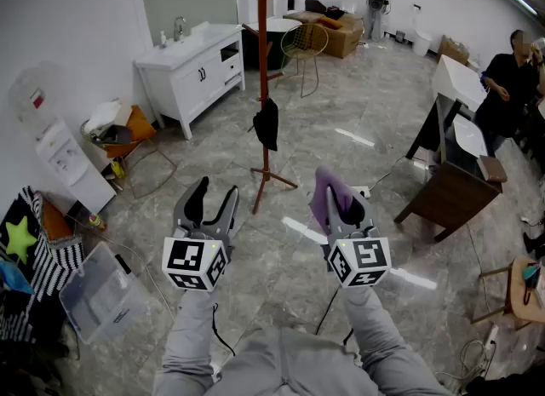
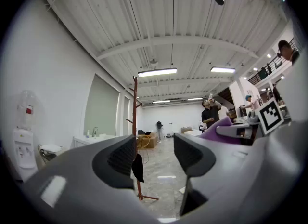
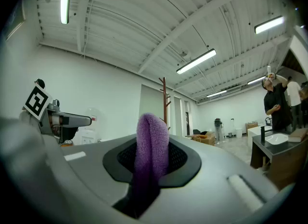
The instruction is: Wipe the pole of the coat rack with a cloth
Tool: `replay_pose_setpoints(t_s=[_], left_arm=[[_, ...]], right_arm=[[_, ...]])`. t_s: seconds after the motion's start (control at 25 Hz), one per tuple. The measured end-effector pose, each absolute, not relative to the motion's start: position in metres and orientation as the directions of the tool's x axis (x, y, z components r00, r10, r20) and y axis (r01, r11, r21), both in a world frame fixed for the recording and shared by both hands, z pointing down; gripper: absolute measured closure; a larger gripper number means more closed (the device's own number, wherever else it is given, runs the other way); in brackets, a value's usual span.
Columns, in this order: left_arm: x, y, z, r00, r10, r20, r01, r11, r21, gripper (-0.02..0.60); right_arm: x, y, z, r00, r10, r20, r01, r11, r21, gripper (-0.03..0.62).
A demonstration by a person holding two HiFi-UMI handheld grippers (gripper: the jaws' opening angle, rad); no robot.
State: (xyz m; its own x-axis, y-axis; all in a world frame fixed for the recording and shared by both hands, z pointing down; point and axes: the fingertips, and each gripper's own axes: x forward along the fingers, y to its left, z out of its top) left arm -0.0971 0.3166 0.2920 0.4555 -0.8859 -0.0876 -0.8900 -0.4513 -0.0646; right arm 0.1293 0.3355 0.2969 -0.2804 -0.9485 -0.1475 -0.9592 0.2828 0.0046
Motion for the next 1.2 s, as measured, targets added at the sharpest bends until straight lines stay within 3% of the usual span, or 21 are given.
replay_pose_setpoints(t_s=[1.2], left_arm=[[-0.045,0.3,0.302,0.432,-0.899,-0.072,-0.901,-0.428,-0.068,0.314]], right_arm=[[0.18,0.323,0.307,-0.308,-0.938,-0.158,-0.945,0.321,-0.061,0.525]])
